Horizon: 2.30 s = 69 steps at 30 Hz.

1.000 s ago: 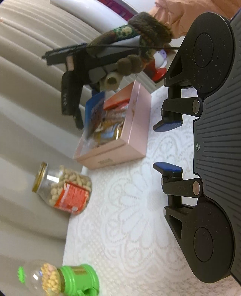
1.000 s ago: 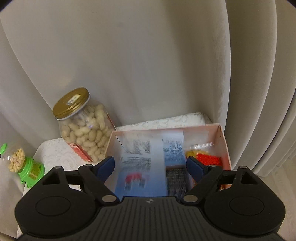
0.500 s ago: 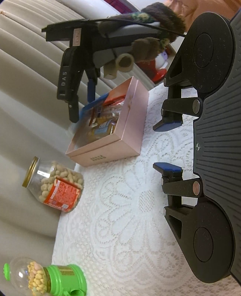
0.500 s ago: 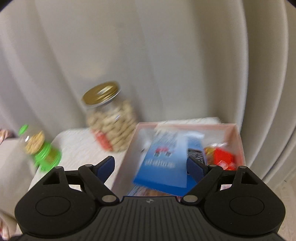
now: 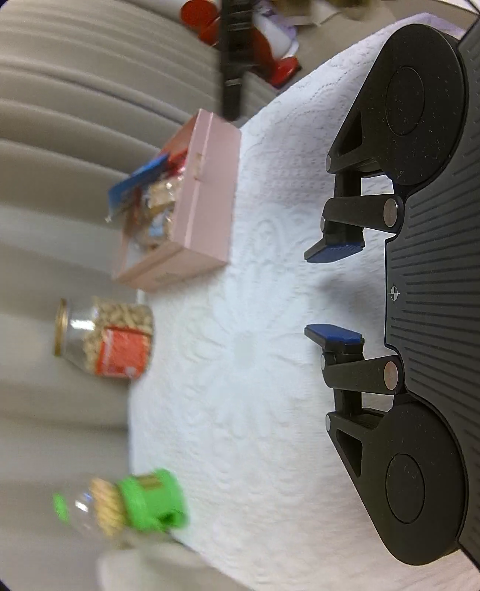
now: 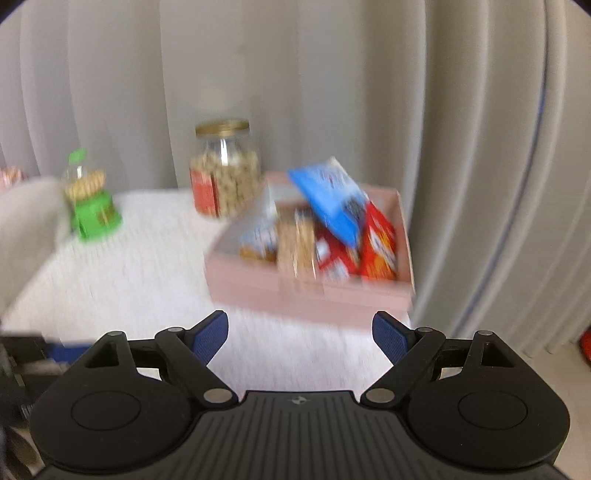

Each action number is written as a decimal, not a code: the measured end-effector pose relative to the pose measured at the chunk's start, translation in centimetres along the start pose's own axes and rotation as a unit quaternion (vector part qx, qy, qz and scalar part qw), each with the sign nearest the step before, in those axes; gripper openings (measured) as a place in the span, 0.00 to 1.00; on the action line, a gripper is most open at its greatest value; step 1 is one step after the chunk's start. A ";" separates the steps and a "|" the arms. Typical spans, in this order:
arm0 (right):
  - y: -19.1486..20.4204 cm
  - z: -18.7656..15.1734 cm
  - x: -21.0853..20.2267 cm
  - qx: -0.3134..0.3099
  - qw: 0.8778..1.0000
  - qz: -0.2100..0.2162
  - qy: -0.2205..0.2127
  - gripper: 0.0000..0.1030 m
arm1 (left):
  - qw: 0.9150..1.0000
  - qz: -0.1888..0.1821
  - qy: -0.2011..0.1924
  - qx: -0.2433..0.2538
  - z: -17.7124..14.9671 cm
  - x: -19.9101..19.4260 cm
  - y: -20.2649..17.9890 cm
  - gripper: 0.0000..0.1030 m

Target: Organize snacks

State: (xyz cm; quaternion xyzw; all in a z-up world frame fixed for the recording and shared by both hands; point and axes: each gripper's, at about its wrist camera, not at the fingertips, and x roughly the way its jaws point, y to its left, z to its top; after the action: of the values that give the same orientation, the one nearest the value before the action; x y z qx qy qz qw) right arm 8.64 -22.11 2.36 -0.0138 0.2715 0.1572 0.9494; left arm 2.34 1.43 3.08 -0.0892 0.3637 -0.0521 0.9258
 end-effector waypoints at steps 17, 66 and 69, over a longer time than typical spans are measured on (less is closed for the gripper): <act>0.9 -5.9 4.8 0.060 0.996 -0.055 0.040 0.95 | 0.994 0.052 -0.038 0.090 -0.3 3.6 -4.2 0.43; 0.9 -7.2 4.6 0.072 0.995 -0.065 0.007 1.00 | 0.993 0.053 -0.043 0.098 -0.4 3.7 -4.2 0.43; 0.9 -7.2 4.6 0.072 0.995 -0.065 0.007 1.00 | 0.993 0.053 -0.043 0.099 -0.4 3.8 -4.2 0.43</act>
State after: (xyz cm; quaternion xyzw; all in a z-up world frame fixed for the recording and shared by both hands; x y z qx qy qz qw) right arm 8.38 -20.75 -6.14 0.0363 0.2872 0.0754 0.9542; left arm 4.65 -3.34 1.12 0.0197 0.3212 -0.0347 0.9462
